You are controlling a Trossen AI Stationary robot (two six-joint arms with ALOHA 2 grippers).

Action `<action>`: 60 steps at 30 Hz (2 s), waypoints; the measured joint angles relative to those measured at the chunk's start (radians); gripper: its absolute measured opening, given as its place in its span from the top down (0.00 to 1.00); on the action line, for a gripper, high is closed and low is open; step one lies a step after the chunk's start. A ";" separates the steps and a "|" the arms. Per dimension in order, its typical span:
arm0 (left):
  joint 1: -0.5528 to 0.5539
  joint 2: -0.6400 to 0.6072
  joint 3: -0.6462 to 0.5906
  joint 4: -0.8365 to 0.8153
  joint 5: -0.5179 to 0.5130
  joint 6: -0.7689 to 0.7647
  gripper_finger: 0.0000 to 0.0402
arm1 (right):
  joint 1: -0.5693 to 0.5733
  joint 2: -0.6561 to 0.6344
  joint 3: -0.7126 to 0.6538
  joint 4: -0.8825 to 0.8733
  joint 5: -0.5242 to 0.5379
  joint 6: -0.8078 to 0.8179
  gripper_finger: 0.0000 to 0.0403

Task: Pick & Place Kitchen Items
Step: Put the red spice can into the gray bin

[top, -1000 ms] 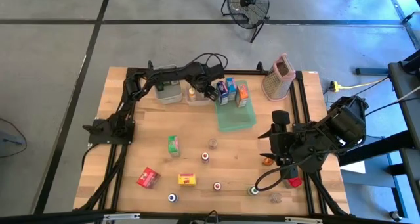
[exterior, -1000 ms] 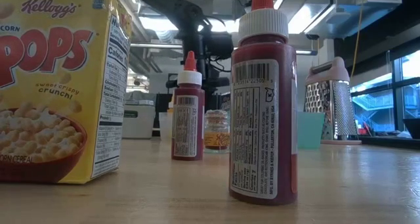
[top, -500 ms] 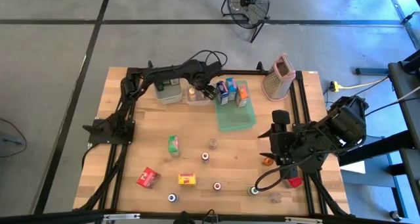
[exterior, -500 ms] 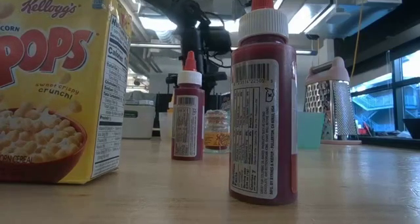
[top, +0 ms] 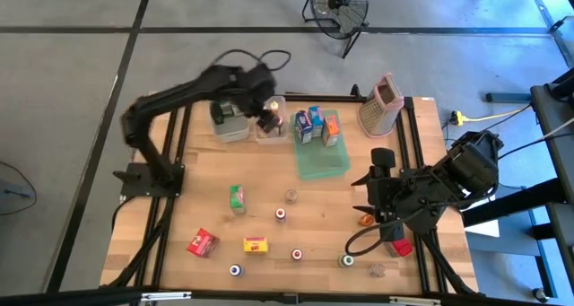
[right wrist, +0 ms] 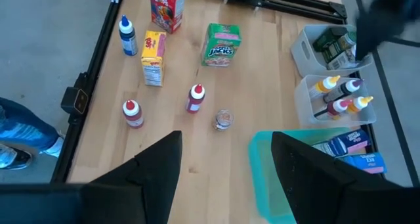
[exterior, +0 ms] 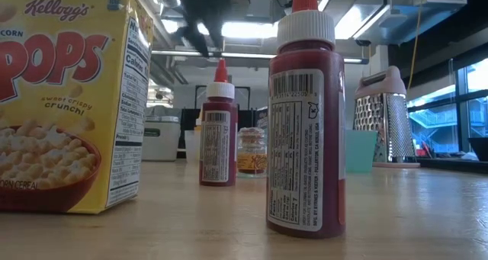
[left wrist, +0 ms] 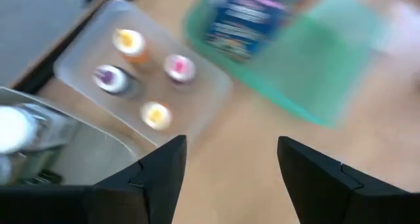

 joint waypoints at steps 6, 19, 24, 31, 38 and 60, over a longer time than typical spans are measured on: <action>-0.191 -0.247 0.000 -0.148 0.026 -0.010 0.42 | -0.001 0.000 0.000 -0.003 -0.012 0.021 0.41; -0.562 -0.549 0.000 -0.207 -0.034 -0.250 0.41 | -0.001 0.000 0.000 -0.003 -0.030 0.018 0.41; -0.620 -0.578 0.000 -0.207 -0.072 -0.289 0.42 | -0.001 0.000 0.000 -0.003 -0.030 0.031 0.41; -0.633 -0.572 0.000 -0.208 -0.068 -0.070 0.42 | -0.001 0.000 0.000 -0.003 -0.030 0.053 0.41; -0.632 -0.572 0.000 -0.206 -0.068 -0.061 0.42 | -0.001 0.000 0.000 0.004 -0.029 0.108 0.41; -0.632 -0.572 0.000 -0.206 -0.066 -0.061 0.42 | -0.063 0.000 0.000 0.031 0.176 0.177 0.41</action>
